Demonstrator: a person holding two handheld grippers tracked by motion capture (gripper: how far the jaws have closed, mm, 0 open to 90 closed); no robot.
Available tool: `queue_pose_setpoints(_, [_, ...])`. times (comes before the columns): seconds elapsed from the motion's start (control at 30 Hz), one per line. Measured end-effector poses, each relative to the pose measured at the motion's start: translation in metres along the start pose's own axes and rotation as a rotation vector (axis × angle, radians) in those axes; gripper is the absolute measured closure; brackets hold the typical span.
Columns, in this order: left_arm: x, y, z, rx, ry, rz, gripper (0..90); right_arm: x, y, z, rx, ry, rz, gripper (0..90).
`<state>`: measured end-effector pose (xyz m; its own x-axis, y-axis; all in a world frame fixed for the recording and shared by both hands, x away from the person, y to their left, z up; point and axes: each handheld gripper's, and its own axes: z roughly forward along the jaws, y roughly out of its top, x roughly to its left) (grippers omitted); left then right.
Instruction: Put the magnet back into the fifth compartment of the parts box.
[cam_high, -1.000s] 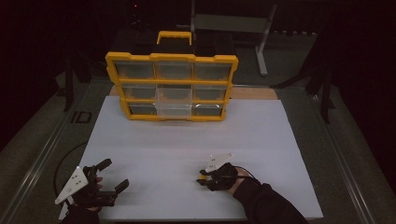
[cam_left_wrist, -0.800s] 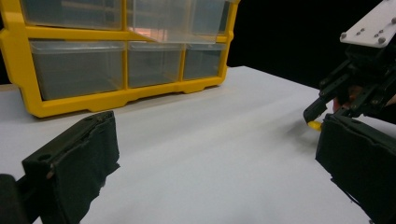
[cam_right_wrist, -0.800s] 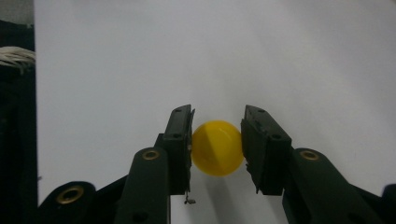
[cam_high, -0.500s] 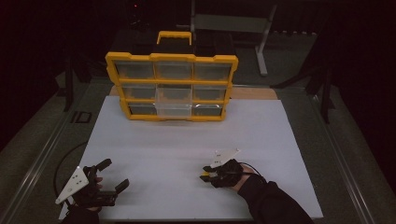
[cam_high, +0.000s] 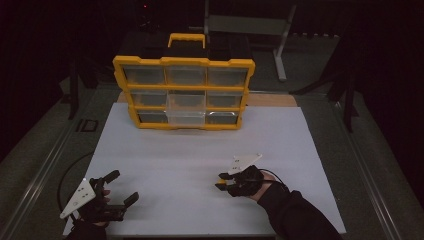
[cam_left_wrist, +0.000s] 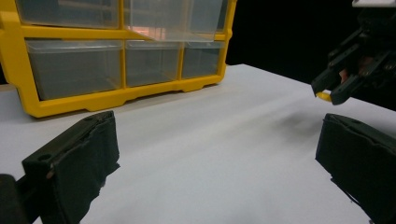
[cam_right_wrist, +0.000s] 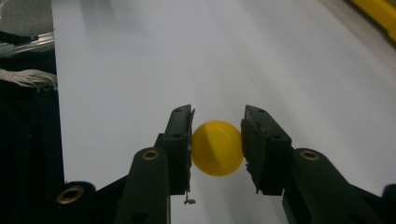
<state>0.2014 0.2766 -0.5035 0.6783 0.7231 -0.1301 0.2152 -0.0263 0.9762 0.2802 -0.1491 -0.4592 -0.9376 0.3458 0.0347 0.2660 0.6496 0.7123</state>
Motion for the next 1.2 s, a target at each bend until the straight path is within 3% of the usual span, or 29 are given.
queue_pose_setpoints(1.2, [0.0, 0.0, 0.0, 0.0, -0.001, -0.001, 0.0, -0.017, 0.059, -0.037, -0.045, -0.07, -0.044, 63.9])
